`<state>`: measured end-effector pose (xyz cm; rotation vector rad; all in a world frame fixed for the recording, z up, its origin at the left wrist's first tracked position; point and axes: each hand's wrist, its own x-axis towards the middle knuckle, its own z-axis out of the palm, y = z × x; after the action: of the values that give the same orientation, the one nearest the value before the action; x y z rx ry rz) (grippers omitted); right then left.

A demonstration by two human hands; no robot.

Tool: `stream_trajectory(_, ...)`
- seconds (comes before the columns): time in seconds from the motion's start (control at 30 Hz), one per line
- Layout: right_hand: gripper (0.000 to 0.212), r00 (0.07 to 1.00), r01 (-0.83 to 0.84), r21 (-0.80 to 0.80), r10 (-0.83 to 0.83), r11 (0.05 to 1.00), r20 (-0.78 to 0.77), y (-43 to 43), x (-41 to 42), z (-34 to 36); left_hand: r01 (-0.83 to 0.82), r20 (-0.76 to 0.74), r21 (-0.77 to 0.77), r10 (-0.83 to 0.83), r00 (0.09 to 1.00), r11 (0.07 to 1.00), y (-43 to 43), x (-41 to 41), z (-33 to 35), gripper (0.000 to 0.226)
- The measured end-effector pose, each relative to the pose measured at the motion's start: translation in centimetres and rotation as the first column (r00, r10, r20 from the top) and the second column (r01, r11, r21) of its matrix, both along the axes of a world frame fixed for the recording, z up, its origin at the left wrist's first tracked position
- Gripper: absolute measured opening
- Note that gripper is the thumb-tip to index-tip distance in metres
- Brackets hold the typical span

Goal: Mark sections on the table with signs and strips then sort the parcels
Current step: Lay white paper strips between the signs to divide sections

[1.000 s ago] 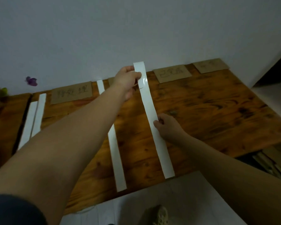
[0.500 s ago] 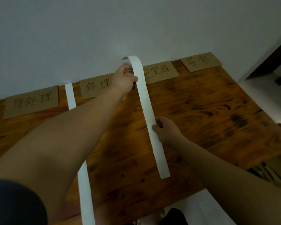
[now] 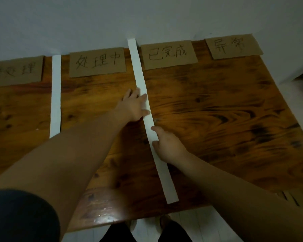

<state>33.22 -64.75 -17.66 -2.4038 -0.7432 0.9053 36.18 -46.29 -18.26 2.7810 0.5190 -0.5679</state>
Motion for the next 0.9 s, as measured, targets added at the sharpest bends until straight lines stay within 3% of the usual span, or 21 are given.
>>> stream_trajectory(0.13, 0.051, 0.907, -0.263, -0.154, 0.298, 0.953, 0.299, -0.7, -0.3, 0.0, 0.045, -0.022, 0.037, -0.044, 0.999, 0.998, 0.1, -0.2, 0.0, 0.071)
stream_trajectory(0.27, 0.053, 0.857, -0.377, -0.253, 0.439, 0.891, 0.271, -1.4, -1.0, -0.6, 0.067, -0.036, 0.054, -0.065, 0.997, 0.996, 0.8, -1.3, 0.1, 0.071)
stream_trajectory(0.67, 0.054, 0.861, -0.325, -0.273, 0.403, 0.906, 0.312, -0.9, -2.0, -0.7, 0.113, -0.074, 0.014, -0.112, 0.991, 0.993, 1.3, -1.1, 0.0, 0.076)
stream_trajectory(0.9, 0.051, 0.864, -0.323, -0.203, 0.375, 0.925, 0.337, 0.4, -2.4, 2.1, -0.076, -0.048, -0.015, 0.075, 0.996, 0.997, 2.9, -5.3, 3.3, 0.079)
